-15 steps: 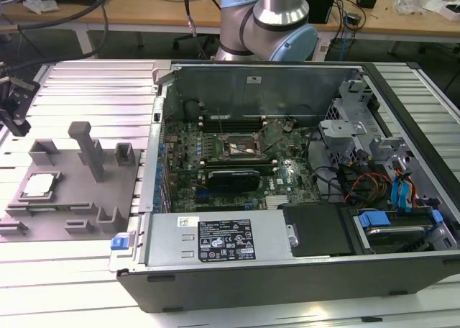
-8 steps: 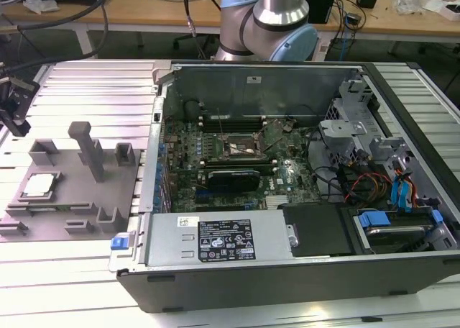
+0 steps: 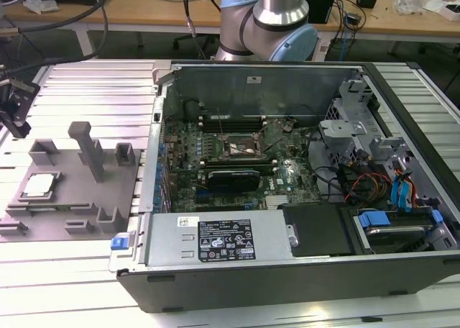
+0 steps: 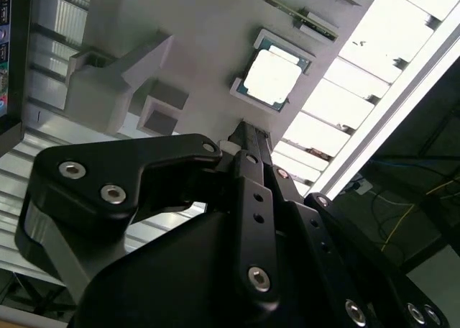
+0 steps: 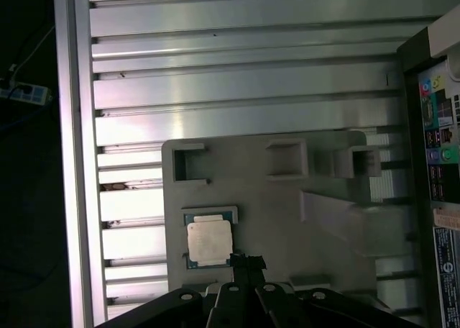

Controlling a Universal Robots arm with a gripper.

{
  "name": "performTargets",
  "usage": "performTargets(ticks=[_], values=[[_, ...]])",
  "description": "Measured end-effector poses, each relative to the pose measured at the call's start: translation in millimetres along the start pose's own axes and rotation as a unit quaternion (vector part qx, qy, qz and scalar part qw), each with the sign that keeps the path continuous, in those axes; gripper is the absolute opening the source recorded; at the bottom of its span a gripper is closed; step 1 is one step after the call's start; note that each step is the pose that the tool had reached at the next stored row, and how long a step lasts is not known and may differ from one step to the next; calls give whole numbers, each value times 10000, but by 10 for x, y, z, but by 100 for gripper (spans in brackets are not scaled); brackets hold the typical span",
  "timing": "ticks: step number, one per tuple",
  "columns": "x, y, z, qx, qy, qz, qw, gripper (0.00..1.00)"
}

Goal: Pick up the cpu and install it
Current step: 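Pick up the cpu and move it towards the insertion slot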

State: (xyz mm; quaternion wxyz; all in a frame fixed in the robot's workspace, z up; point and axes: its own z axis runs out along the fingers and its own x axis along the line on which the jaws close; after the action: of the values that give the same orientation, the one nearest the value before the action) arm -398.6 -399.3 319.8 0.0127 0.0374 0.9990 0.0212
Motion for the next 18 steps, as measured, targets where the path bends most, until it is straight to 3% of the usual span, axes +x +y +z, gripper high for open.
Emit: performTargets(ticks=[13, 18], values=[[96, -76, 209, -1, -1, 0, 10000, 11], [112, -105, 360, 0, 0, 0, 10000, 11]])
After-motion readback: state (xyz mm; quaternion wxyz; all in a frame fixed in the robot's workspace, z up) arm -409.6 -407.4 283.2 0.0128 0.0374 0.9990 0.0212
